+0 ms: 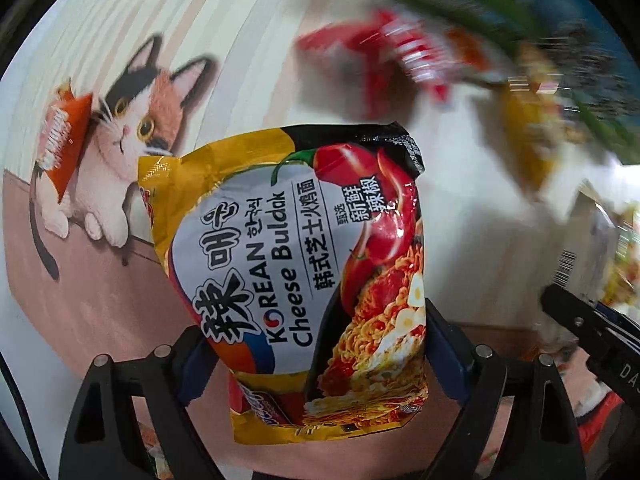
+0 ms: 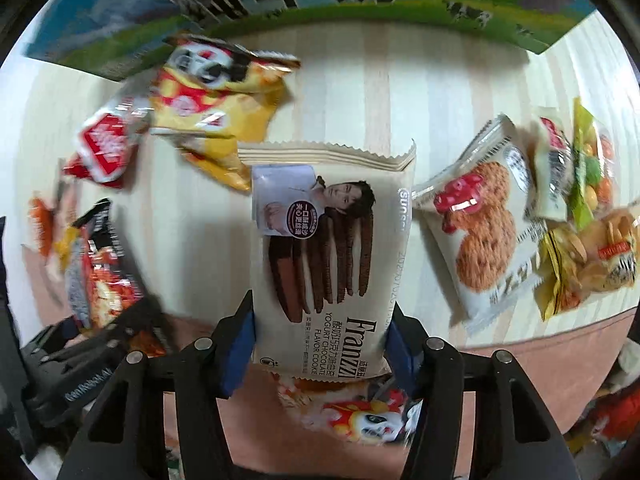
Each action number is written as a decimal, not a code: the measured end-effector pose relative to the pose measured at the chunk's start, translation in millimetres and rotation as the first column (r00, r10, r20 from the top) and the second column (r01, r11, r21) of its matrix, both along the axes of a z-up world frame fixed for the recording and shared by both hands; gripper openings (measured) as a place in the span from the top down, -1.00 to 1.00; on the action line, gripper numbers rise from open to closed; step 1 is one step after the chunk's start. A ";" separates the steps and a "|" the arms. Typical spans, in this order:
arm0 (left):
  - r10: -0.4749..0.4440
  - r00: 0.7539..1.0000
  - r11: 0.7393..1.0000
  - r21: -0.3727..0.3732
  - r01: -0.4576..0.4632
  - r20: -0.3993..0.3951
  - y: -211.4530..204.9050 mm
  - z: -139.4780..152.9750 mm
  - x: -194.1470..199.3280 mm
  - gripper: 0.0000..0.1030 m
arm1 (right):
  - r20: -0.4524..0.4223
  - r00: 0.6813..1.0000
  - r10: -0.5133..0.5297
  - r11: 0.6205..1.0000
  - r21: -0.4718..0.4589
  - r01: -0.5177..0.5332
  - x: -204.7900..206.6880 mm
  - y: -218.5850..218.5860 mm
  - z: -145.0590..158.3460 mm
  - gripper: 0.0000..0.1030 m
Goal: Organize snacks
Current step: 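Carry the noodle bag and cookie pack into the box and release both, then grasp the panda snack bag with the left tool while the right tool grasps the yellow cake bag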
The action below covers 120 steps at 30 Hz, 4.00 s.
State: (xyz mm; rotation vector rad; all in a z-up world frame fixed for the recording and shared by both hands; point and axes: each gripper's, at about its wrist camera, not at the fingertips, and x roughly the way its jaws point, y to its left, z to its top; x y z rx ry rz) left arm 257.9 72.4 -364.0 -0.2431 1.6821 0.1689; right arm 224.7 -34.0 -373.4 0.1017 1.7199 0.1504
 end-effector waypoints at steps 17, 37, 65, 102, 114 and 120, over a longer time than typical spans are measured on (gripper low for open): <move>-0.233 0.940 0.965 -0.062 0.255 0.249 -45.0 176.7 197.8 -0.75 | 0.313 0.949 -0.026 0.981 0.191 -0.036 129.8 -41.8 193.2 -0.18; -0.233 0.963 0.965 -0.159 0.211 -0.139 -30.0 15.2 269.8 -0.74 | 0.078 0.991 0.112 0.988 0.095 -0.119 218.9 2.6 58.3 -0.40; -0.249 0.907 0.963 -0.014 0.269 0.339 -34.8 182.7 177.0 -0.81 | 0.331 0.940 -0.079 0.996 0.073 0.058 132.0 -43.9 159.9 -0.88; -0.936 0.344 0.321 0.220 0.921 -0.072 -235.5 -12.3 -56.3 -0.15 | -0.030 0.953 -0.300 0.952 -0.078 0.297 -116.5 -227.0 4.2 -0.85; -0.219 0.969 0.972 -0.109 0.207 -0.112 -75.3 -19.2 18.5 -0.11 | 0.005 0.840 -0.542 0.832 0.142 0.536 -43.7 -244.4 13.1 -0.85; -0.157 0.981 0.979 -0.146 0.139 -0.115 -49.8 -22.4 20.4 -0.15 | -0.043 0.782 -0.622 0.767 0.169 0.619 7.4 -245.8 -13.1 -0.45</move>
